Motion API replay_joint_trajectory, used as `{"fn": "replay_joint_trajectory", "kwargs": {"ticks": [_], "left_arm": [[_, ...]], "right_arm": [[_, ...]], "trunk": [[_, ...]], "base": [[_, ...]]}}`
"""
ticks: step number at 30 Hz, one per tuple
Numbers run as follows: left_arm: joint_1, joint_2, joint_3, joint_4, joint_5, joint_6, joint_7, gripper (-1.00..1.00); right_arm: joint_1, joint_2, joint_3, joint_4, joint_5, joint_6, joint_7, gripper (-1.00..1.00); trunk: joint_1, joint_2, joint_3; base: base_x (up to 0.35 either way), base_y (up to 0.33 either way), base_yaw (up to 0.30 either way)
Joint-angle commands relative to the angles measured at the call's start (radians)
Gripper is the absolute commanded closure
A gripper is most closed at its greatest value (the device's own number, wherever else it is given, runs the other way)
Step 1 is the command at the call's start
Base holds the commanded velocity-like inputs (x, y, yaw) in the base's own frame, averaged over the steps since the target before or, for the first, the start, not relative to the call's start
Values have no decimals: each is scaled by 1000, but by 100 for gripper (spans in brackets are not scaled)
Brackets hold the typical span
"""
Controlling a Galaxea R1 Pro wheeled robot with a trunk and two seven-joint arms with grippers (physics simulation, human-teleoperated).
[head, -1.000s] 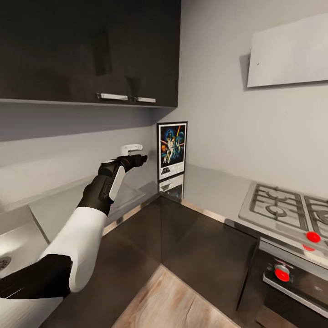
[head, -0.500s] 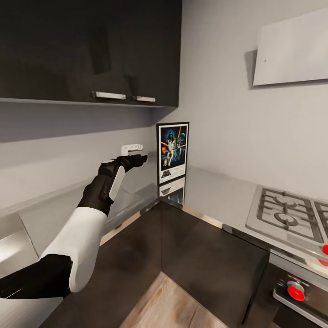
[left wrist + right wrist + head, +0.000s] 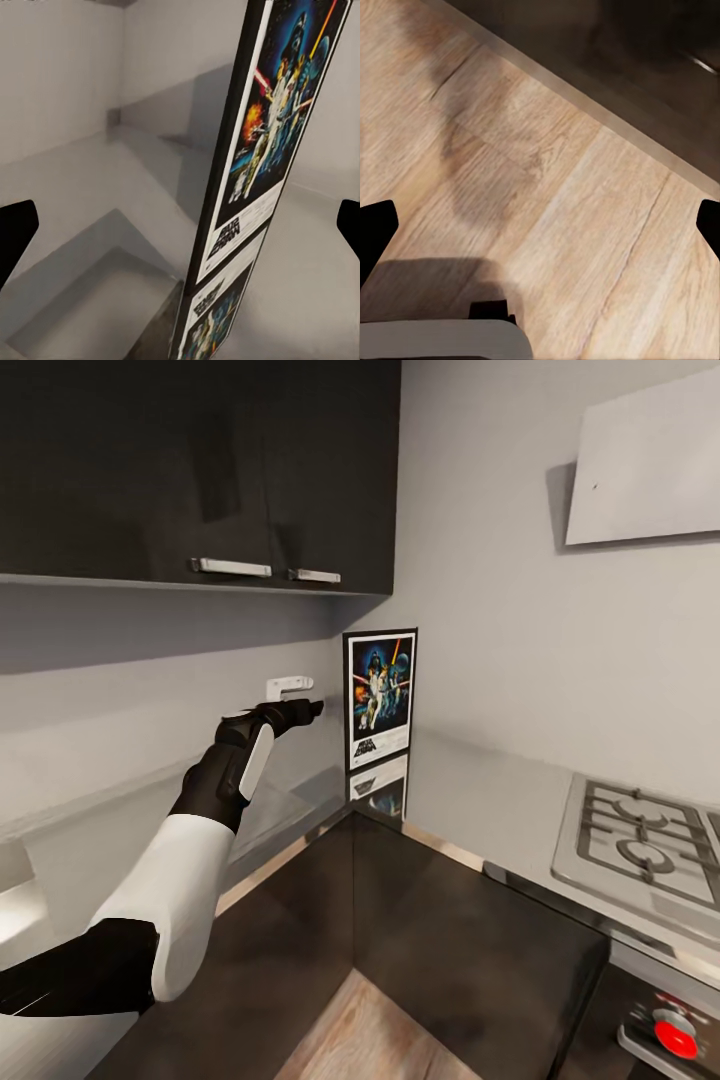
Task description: Pick up the poster from the kitchen countertop and hang it on one of the wall nails in the kitchen.
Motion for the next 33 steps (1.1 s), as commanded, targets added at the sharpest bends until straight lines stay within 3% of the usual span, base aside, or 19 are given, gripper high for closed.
{"fn": "replay_joint_trajectory", "kwargs": {"ticks": [1, 20, 22, 25, 33], "left_arm": [[-1, 0, 1, -1, 8, 5, 1, -100], [-1, 1, 2, 1, 8, 3, -4, -100], [-1, 1, 2, 2, 8, 1, -63, -100], [-1, 1, 2, 3, 7, 0, -100, -100], [-1, 2, 2, 3, 6, -1, -124, -100]], "right_arm": [[1, 0, 2, -2, 1, -1, -4, -100], [0, 1, 3, -1, 0, -3, -3, -100], [0, 1, 3, -1, 0, -4, -4, -100], [0, 1, 3, -1, 0, -4, -3, -100], [0, 1, 3, -1, 1, -4, -4, -100]], "trunk": [[0, 0, -1], [0, 0, -1], [0, 0, -1], [0, 0, -1], [0, 0, -1]], "base": [[60, 0, 0], [7, 0, -100], [0, 0, 0], [0, 0, 0], [86, 0, 0]]}}
